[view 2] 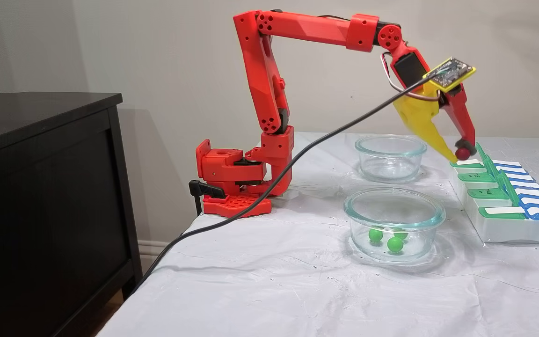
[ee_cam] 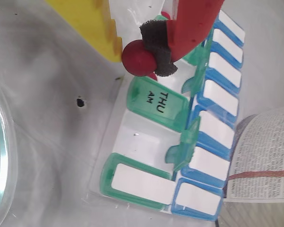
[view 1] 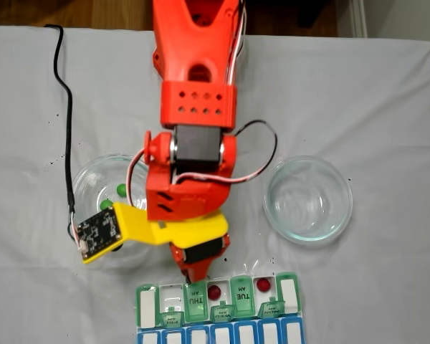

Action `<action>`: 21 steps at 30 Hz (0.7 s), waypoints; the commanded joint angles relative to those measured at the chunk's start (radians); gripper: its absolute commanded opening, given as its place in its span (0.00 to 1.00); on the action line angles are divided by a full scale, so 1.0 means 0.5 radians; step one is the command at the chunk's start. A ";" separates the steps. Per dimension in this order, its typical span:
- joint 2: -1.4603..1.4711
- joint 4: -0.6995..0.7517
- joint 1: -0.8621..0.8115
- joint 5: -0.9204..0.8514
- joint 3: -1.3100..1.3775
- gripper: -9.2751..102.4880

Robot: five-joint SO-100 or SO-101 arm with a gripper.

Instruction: Sort medicines into box.

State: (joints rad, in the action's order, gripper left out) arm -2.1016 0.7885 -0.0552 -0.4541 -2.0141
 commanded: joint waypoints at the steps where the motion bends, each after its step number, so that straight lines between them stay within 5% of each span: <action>1: -0.003 -0.061 -0.077 0.009 0.202 0.08; 21: 0.344 -0.534 -0.147 0.052 0.255 0.08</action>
State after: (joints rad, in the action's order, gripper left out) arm -1.8868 0.5614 -0.1381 -0.4295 -1.9696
